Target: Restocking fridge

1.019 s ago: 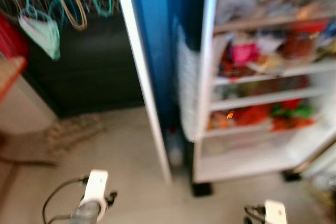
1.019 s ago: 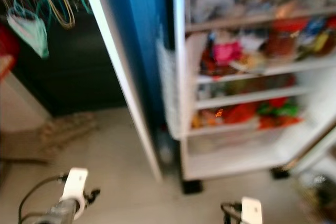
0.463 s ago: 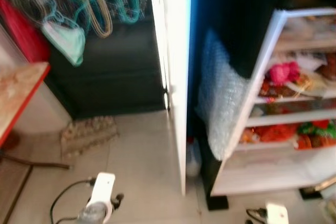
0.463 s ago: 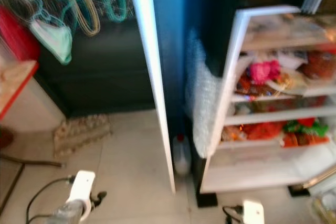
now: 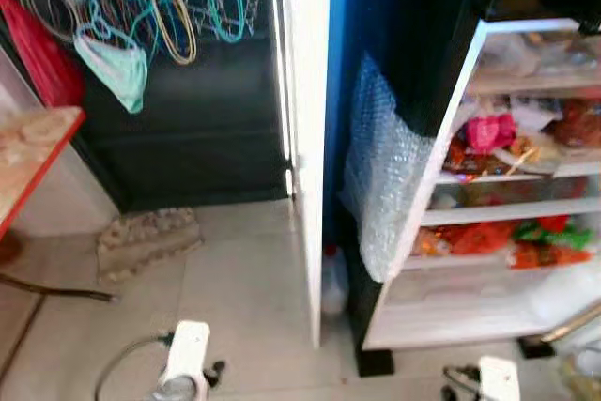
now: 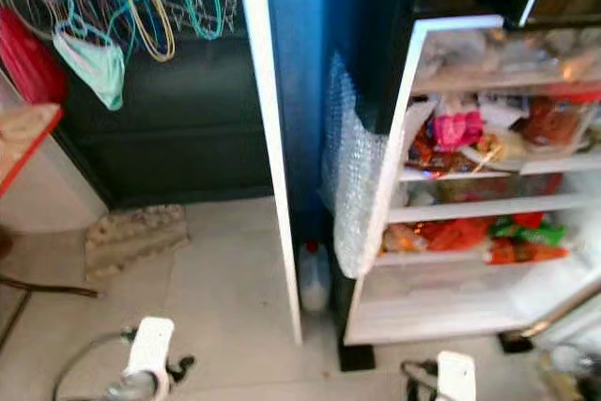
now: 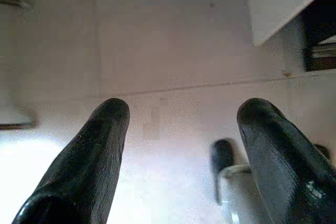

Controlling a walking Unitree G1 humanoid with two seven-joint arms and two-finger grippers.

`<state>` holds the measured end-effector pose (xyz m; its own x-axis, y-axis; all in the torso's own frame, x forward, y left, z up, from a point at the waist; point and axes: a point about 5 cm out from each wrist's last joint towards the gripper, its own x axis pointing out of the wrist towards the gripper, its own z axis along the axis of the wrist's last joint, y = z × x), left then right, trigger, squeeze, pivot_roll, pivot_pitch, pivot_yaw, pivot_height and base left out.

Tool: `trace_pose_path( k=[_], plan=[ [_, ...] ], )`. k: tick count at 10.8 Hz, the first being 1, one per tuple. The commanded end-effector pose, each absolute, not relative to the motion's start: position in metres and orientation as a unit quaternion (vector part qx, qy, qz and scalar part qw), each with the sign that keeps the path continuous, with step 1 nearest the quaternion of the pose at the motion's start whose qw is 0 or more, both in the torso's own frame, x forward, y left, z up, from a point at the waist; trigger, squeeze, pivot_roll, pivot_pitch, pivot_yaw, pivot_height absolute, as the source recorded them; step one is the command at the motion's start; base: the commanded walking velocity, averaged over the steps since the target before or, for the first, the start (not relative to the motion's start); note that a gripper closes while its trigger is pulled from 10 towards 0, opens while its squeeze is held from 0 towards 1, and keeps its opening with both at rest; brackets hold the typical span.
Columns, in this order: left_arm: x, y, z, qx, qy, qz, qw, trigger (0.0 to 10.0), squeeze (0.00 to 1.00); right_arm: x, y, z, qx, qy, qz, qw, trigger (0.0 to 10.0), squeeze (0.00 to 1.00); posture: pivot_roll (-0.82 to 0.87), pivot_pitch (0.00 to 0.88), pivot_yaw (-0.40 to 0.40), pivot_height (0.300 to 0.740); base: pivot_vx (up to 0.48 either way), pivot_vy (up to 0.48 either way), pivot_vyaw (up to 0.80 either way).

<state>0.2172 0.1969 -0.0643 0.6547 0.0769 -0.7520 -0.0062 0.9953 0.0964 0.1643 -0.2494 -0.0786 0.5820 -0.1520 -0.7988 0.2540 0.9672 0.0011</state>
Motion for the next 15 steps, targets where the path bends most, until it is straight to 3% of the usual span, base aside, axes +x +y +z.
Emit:
trace_pose_path(
  k=[1,10,15],
  plan=[
    [0.208,0.1989,-0.0697,0.035,0.432,0.038,0.901,10.0,0.0,0.1602,-0.252,-0.0799,0.049,0.455,-0.11,0.882,10.0,0.0,0.08,0.0,-0.008,0.74,0.0,0.0,0.0],
    [0.2134,0.1972,-0.0672,0.035,0.431,0.041,0.901,10.0,0.0,0.162,-0.2518,-0.0798,0.039,0.464,-0.116,0.877,10.0,0.0,0.09,0.0,0.0,0.74,0.0,0.287,0.0],
    [0.2102,0.1991,-0.0688,0.044,0.436,0.033,0.898,10.0,0.0,0.1595,-0.2513,-0.0813,0.039,0.47,-0.122,0.874,10.0,0.0,0.08,0.0,0.006,0.74,0.0,0.0,-0.16]
  ],
)
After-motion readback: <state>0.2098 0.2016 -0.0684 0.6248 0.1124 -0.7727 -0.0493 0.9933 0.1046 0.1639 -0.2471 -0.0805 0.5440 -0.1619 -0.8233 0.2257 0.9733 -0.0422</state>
